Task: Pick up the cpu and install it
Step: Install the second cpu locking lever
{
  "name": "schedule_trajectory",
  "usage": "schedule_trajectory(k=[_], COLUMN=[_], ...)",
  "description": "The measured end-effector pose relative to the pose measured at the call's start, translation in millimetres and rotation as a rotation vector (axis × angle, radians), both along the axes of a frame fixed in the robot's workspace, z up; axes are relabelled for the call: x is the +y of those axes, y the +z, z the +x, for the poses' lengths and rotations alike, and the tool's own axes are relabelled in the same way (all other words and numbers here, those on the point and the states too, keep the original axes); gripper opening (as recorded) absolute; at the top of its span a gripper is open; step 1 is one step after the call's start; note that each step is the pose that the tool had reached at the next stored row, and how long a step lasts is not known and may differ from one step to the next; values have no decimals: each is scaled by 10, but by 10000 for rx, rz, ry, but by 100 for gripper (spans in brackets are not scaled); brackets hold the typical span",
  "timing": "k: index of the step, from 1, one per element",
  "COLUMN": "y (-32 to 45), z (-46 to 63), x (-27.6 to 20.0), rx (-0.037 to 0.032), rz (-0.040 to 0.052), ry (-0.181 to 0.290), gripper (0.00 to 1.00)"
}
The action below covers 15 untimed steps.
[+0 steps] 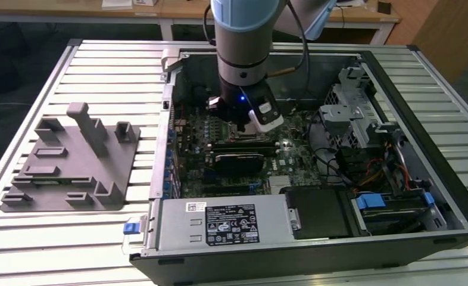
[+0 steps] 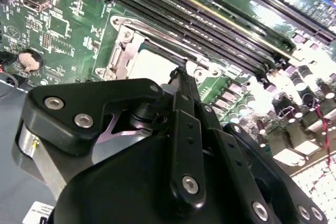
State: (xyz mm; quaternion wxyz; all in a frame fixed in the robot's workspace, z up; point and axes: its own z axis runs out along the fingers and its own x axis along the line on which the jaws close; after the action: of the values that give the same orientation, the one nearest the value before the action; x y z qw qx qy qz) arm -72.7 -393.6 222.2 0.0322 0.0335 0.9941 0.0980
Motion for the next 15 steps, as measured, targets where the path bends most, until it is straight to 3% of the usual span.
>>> schedule_trajectory(k=[6,15], y=[-8,-19], z=[64,198], x=[97,249], rx=[1,0], rz=[-370,-642], ry=[1,-1], gripper=[11,11])
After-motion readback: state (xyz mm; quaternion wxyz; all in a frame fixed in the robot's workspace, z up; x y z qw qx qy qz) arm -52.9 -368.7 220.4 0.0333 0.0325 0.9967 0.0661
